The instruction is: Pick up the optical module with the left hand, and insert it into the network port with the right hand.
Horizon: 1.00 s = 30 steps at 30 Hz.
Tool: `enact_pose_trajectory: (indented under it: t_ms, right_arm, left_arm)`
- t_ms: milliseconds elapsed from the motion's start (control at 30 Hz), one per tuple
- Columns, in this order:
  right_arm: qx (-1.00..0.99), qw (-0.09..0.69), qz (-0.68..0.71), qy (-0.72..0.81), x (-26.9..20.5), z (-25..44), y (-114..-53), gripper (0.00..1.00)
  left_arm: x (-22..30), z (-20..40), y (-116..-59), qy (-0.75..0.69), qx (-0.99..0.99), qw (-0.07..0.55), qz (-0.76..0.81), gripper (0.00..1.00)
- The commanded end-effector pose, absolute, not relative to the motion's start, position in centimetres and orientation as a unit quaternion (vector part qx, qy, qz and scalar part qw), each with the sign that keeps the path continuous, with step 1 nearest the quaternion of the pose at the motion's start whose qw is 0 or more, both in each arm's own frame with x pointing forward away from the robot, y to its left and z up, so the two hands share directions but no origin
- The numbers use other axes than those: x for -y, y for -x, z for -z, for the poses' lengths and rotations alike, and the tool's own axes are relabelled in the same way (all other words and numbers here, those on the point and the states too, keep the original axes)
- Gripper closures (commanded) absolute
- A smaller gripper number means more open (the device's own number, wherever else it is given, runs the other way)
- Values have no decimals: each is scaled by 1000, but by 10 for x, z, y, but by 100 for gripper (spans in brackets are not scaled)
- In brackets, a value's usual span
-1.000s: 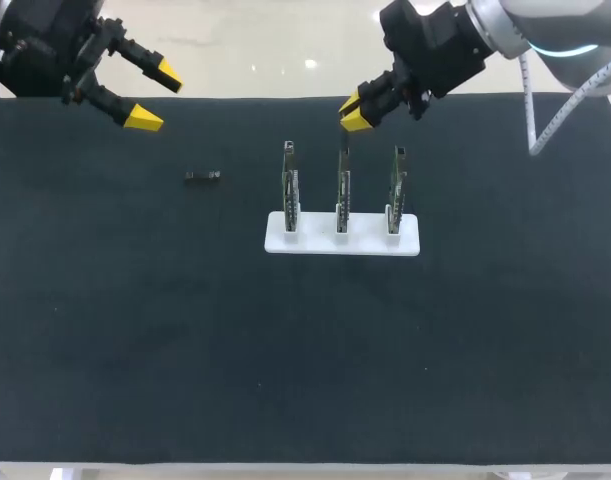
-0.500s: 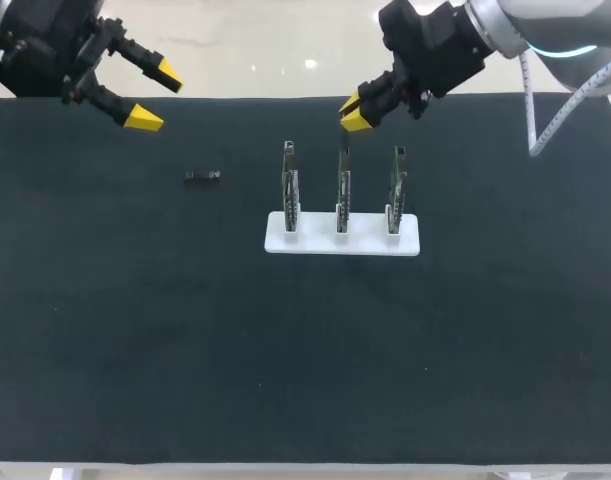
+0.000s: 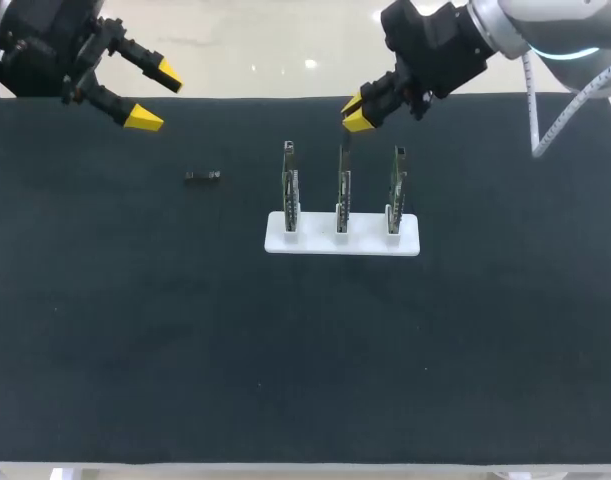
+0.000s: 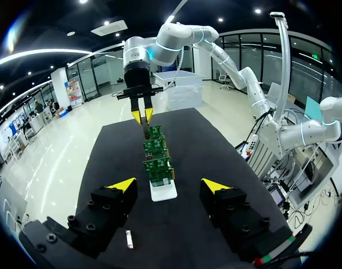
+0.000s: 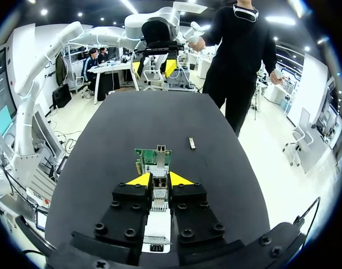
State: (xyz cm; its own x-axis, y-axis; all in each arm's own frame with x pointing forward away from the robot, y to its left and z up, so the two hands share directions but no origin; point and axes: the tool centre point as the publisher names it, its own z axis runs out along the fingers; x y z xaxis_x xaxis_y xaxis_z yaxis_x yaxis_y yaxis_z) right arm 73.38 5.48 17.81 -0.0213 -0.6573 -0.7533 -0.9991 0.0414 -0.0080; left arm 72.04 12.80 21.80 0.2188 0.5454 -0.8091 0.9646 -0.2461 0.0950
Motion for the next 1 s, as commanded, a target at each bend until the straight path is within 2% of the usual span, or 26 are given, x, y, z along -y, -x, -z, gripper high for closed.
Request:
enact_pose_trajectory:
  t_ms: [33,600,667,700,967,1000]
  right_arm:
    - [-656,304,-284,630,-56,-176,-733,100]
    - [-651,308,-286,632,-58,-172,-732,100]
    - [-649,308,-282,636,-58,-172,-732,52]
    - [-649,308,-282,636,-58,-172,-732,0]
    - [-653,308,-281,633,-59,-175,-729,0]
    - [-654,307,-281,631,-58,-176,-729,17]
  left_arm:
    - [-128,-218,-721,-715,-529,312,334,0]
    - [-128,-218,-721,-715,-529,312,334,0]
    - [-128,-218,-721,-715,-529,312,334,0]
    - [-128,-218,-721,-715,-529,312,334,0]
    - [-128,-218,-721,-715,-529,312,334,0]
    - [-128,-218,-721,-715,-529,312,334,0]
